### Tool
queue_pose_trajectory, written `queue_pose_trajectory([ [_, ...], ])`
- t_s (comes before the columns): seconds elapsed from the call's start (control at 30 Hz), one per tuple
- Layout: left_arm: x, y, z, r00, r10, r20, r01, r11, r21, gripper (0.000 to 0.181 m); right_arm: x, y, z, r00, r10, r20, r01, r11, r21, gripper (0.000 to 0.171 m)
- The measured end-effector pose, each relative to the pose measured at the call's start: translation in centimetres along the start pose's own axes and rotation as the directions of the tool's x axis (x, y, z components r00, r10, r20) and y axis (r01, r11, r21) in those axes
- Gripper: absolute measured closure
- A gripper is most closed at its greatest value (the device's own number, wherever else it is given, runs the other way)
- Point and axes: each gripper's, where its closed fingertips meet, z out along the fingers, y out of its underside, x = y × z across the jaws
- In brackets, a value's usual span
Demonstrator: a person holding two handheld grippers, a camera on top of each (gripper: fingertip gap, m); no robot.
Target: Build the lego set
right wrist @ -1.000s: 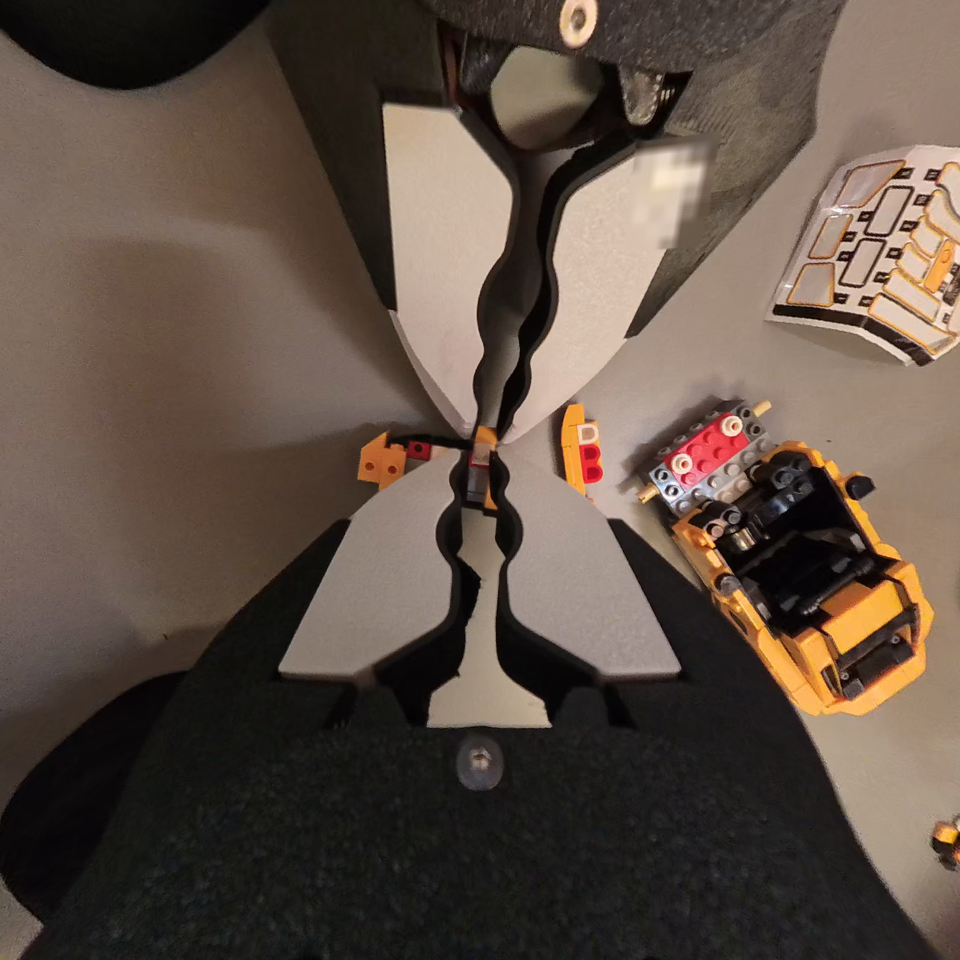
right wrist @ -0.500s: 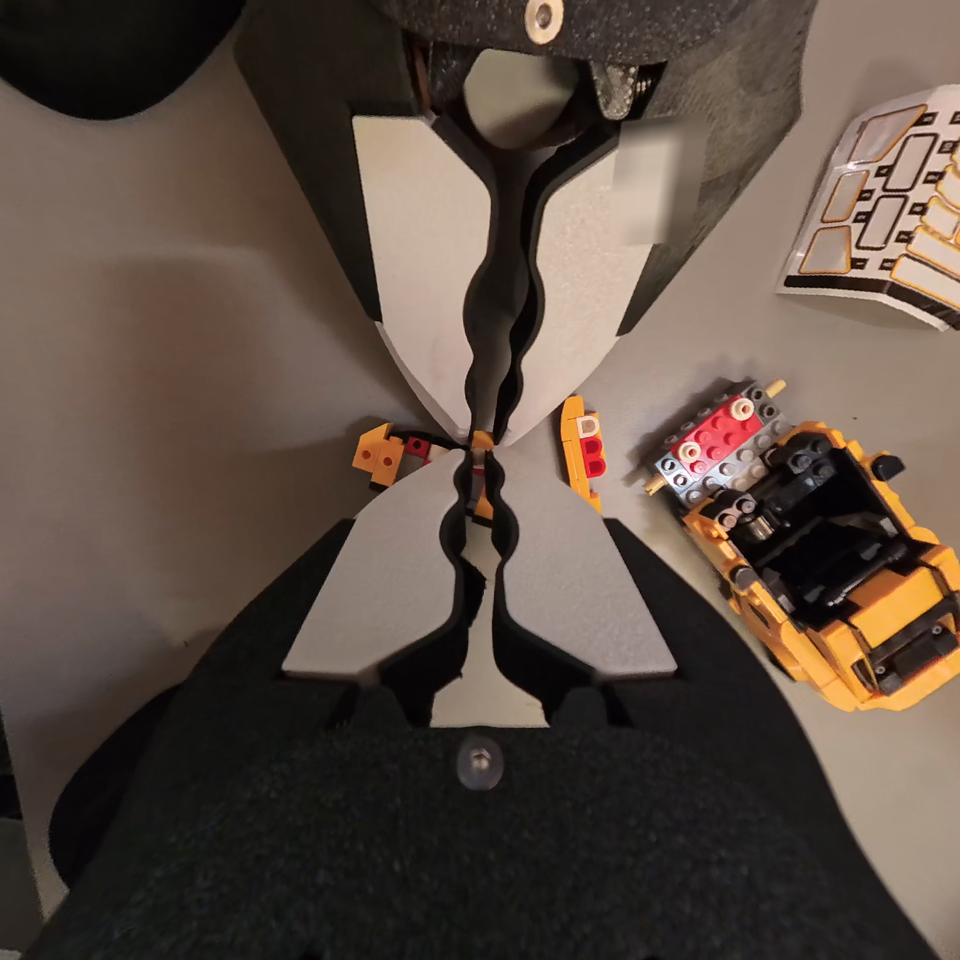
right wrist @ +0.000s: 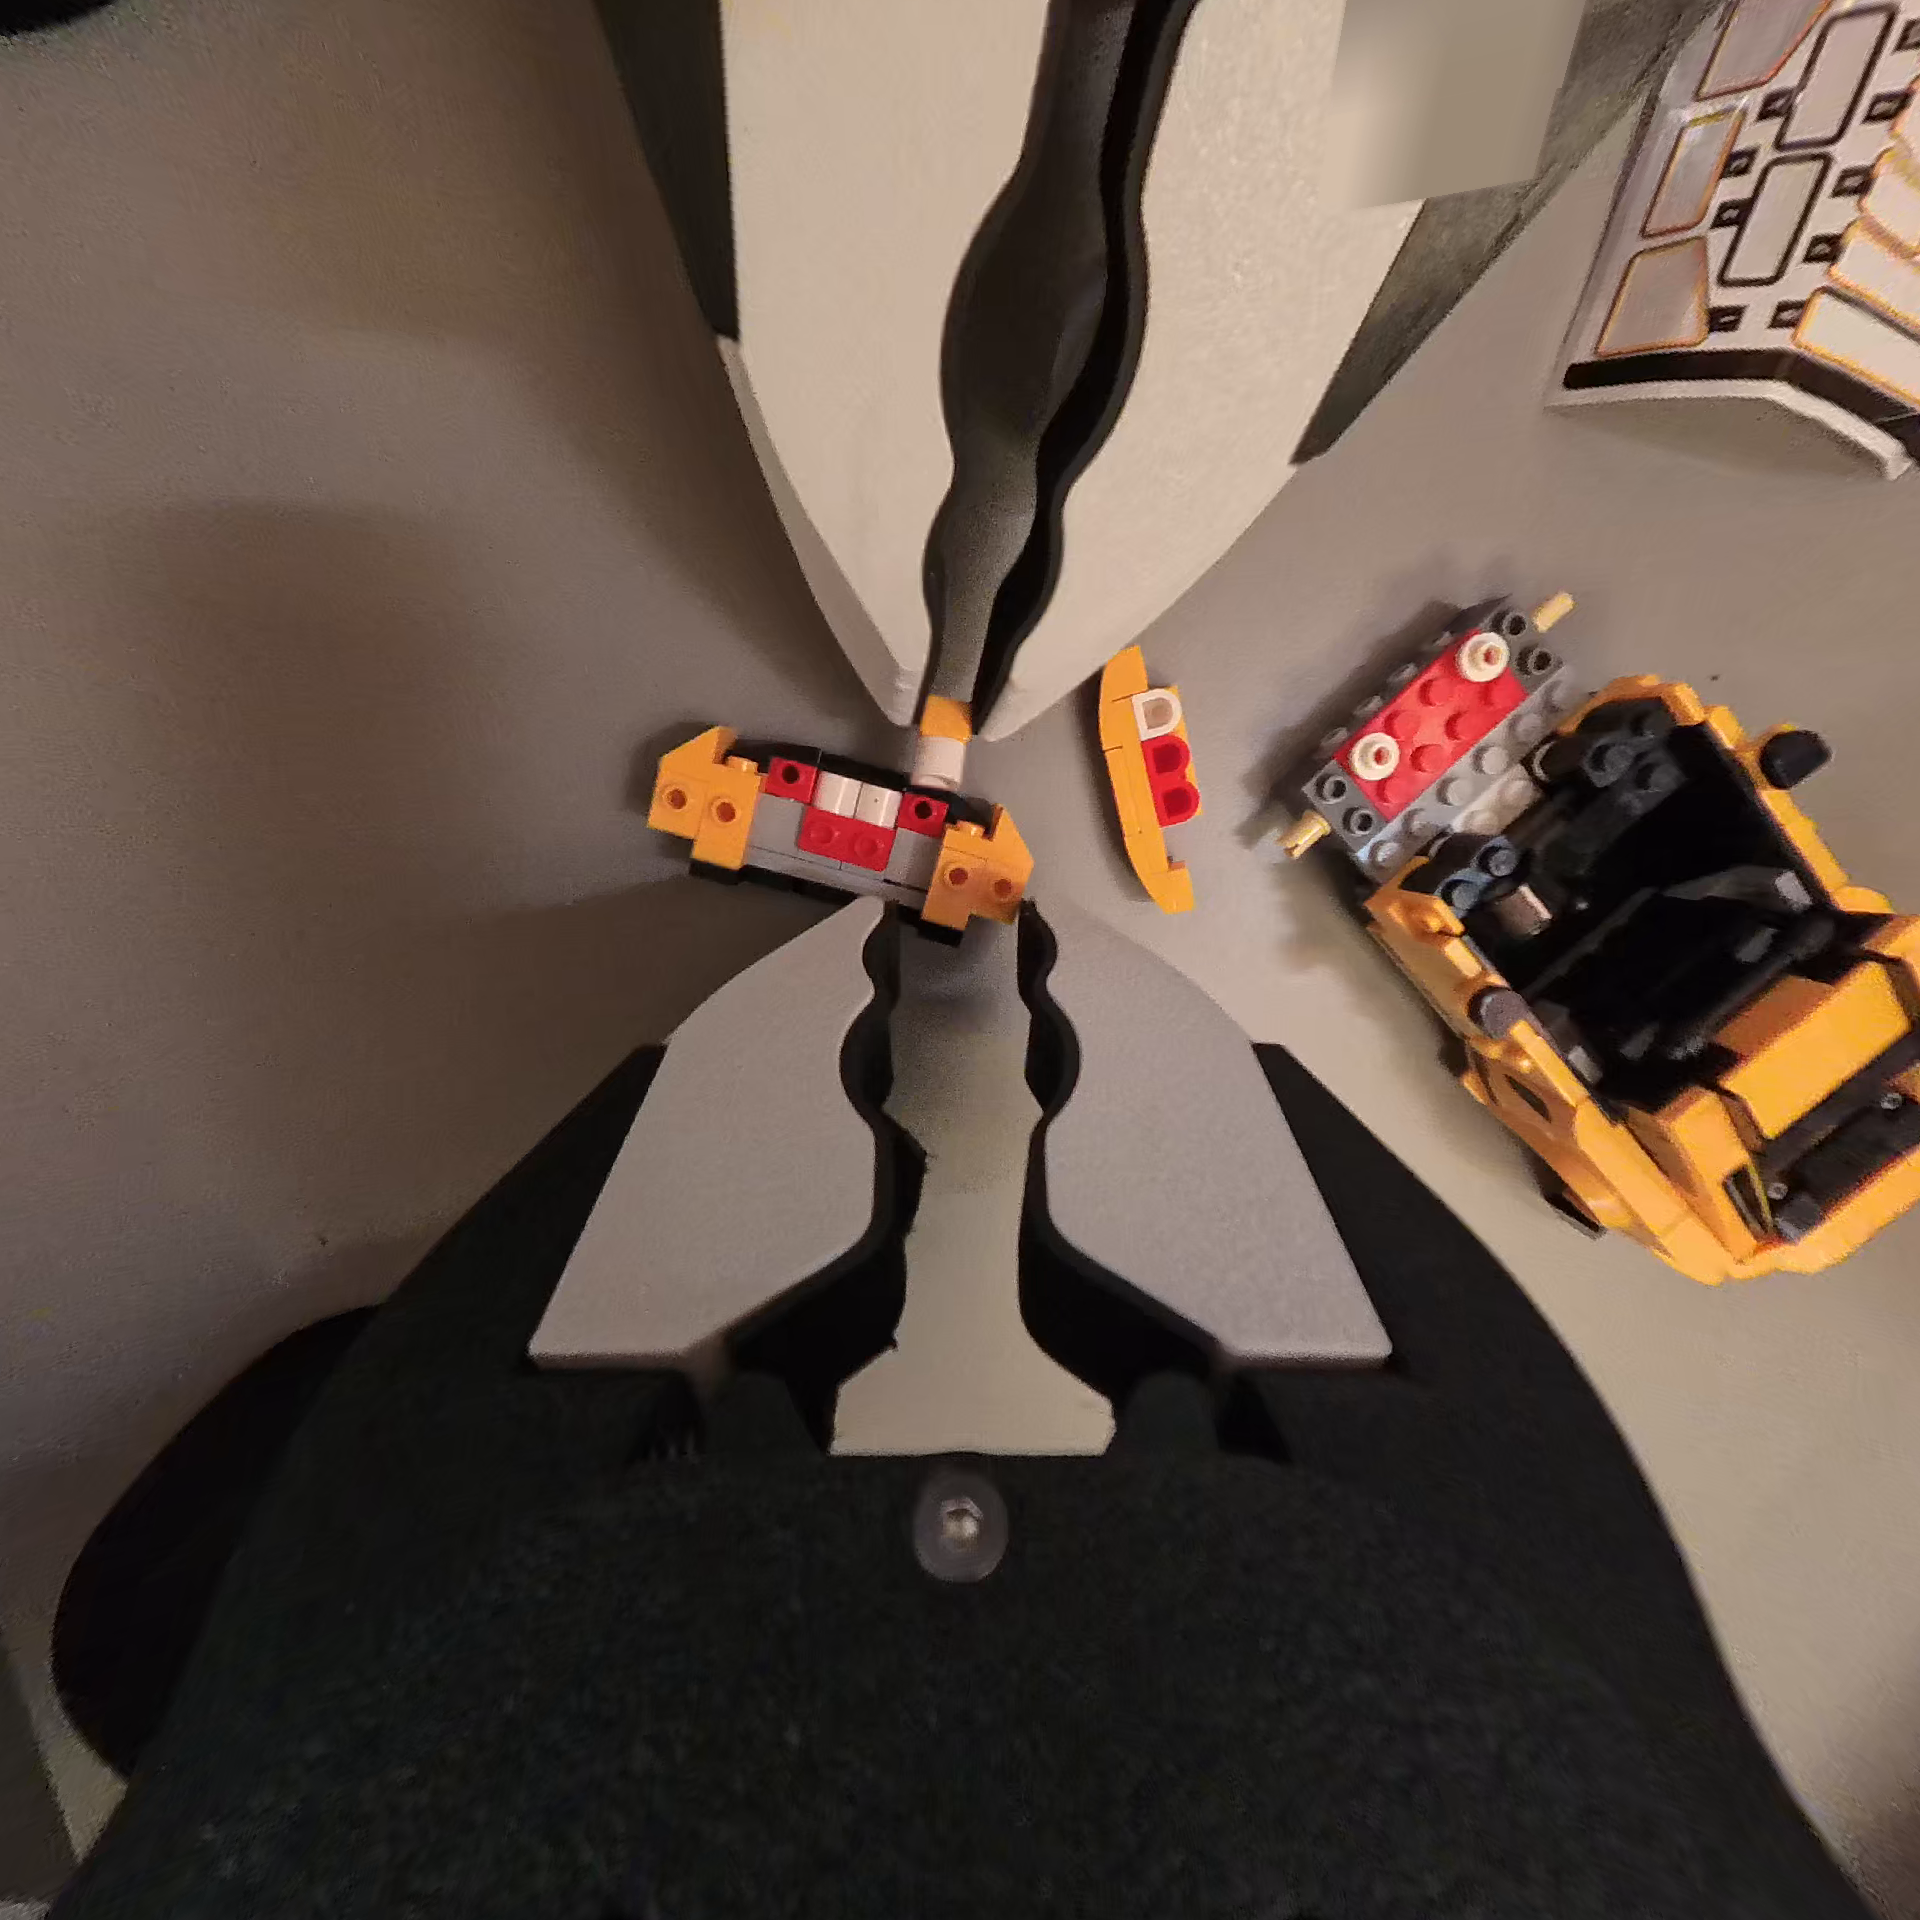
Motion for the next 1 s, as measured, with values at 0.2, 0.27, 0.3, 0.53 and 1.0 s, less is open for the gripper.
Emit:
queue_pose_trajectory([
  [0.2,0.2,0.0,0.2,0.998,-0.019,-0.053,0.019,1.0,0.006,0.173,0.1,-0.2,0.3,0.999,-0.015,0.038,0.015,1.0,0.005,0.154],
  [0.27,0.5,-0.1,0.3,0.997,-0.035,-0.073,0.036,0.999,0.008,0.173,-0.1,-0.4,0.4,0.999,-0.017,0.048,0.017,1.0,0.001,0.154],
  [0.3,0.6,-0.1,0.3,0.996,-0.041,-0.078,0.042,0.999,0.007,0.173,-0.1,-0.4,0.4,0.999,-0.017,0.048,0.017,1.0,-0.006,0.154],
  [0.53,0.7,0.2,0.5,0.995,-0.058,-0.084,0.057,0.998,-0.015,0.173,-0.1,-0.8,0.5,0.998,-0.029,0.051,0.03,0.999,-0.011,0.154],
  [1.0,0.6,0.3,0.4,0.998,-0.022,-0.055,0.02,0.999,-0.038,0.173,-0.6,-2.4,-0.2,0.998,-0.056,0.013,0.056,0.997,0.056,0.158],
])
